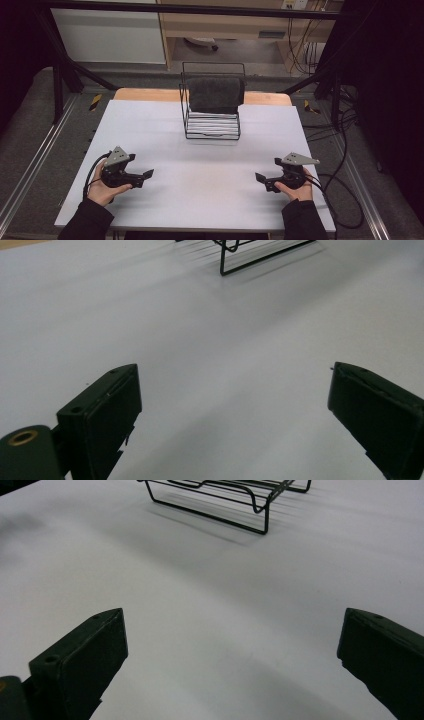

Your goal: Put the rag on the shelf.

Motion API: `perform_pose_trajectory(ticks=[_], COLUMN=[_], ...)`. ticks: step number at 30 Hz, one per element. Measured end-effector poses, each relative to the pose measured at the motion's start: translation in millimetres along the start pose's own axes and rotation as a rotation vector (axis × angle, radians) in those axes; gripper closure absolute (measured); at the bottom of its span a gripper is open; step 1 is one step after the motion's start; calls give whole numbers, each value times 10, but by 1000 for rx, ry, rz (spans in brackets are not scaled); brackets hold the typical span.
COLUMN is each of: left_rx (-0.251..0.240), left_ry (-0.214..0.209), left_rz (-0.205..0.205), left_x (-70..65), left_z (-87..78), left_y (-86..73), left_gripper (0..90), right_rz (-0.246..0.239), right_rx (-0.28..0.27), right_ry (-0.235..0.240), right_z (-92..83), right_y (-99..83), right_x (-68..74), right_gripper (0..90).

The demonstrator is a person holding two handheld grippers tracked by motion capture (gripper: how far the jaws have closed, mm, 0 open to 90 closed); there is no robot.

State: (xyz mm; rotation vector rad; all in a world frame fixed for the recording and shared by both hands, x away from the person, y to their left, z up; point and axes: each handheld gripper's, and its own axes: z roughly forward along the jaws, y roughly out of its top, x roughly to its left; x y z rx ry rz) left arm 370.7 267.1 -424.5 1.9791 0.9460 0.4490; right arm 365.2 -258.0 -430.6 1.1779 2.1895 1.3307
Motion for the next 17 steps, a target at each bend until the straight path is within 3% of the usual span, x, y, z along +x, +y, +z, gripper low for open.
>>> perform_pose_trajectory(ticks=[7,17], left_rx=[7,14], left_ry=[0,10], left_rz=[0,-13], left_x=[38,70], left_z=[-27,-48], left_y=[-141,-204], left_gripper=[70,70], right_rz=[25,17], right_rx=[24,29], right_ry=[14,29], right_z=[-70,-58], right_y=[-200,-215], right_x=[-90,-79], right_gripper=[6,6])
